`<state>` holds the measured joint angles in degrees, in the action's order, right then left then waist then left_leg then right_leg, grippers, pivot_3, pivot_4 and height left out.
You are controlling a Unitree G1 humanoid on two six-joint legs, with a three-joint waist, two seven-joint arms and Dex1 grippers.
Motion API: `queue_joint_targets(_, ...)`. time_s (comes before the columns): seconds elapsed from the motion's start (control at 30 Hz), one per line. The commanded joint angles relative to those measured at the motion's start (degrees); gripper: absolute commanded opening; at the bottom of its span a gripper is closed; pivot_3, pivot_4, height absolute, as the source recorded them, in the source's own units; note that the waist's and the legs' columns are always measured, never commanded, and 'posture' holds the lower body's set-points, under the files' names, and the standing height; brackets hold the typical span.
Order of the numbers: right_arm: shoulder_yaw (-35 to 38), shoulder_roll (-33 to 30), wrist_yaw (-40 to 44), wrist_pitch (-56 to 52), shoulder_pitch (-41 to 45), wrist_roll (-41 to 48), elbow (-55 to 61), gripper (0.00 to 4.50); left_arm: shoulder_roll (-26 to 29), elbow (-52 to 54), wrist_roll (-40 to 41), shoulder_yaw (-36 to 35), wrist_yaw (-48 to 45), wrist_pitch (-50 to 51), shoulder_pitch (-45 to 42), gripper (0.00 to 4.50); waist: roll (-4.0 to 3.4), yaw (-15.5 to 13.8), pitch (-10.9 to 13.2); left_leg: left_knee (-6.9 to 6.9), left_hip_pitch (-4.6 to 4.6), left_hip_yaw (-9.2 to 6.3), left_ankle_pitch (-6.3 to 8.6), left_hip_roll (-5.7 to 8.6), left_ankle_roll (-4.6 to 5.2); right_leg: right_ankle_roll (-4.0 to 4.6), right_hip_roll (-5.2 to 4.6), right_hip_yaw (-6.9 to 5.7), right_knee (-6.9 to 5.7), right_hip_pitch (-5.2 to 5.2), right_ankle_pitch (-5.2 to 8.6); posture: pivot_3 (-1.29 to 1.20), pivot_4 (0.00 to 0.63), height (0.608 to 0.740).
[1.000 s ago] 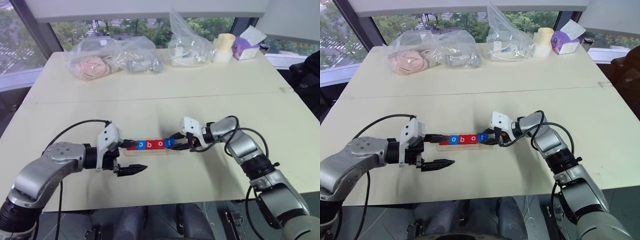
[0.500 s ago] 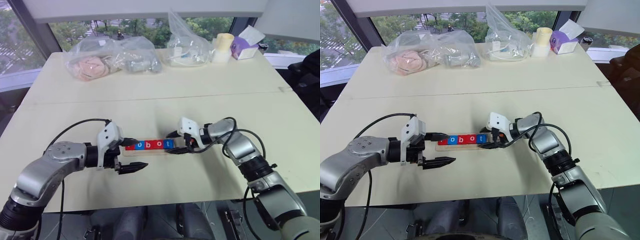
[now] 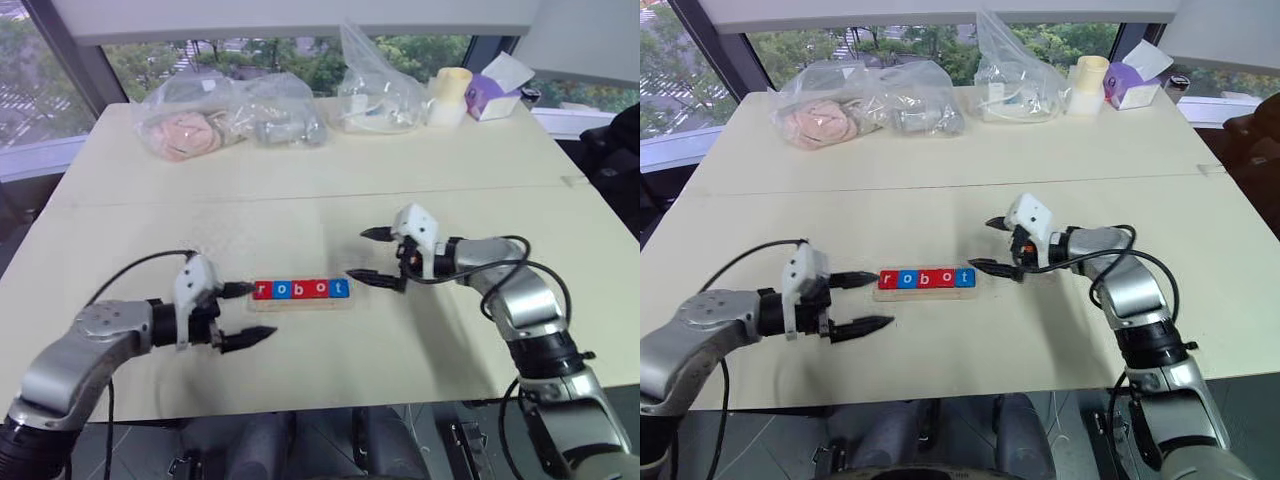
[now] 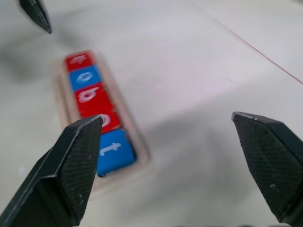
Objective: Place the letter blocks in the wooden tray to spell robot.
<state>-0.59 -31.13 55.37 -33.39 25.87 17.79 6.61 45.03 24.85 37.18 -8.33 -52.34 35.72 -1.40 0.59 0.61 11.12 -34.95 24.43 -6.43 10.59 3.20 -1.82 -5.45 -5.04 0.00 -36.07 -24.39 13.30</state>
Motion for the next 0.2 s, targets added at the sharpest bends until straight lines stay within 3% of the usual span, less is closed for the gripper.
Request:
queue_joint_targets(0.03, 8.82, -1.85, -3.84, -7.56, -6.03, 6.92, 9.92, 4.47, -0.15, 2.93, 2.41, -8.13, 2.60, 0.90, 5.31, 4.50, -0.01, 0.10, 0.00, 0.07, 0.00, 0.02, 0.00, 0.00, 0.00, 0.00, -0.01, 0.03, 0.02, -0.02, 0.00, 0.00, 0.150, 0.740)
queue_joint_targets(0.2, 14.35, -1.54, -9.50, -12.00, -14.45, 11.10, 17.70, 4.47, -1.93, 5.72, 4.67, -14.89, 6.84, 2.53, 11.83, 4.50, -0.01, 0.02, -0.01, 0.16, -0.02, 0.06, 0.01, -0.03, 0.01, -0.01, -0.10, 0.06, 0.04, -0.06, 0.03, 0.00, 0.150, 0.740)
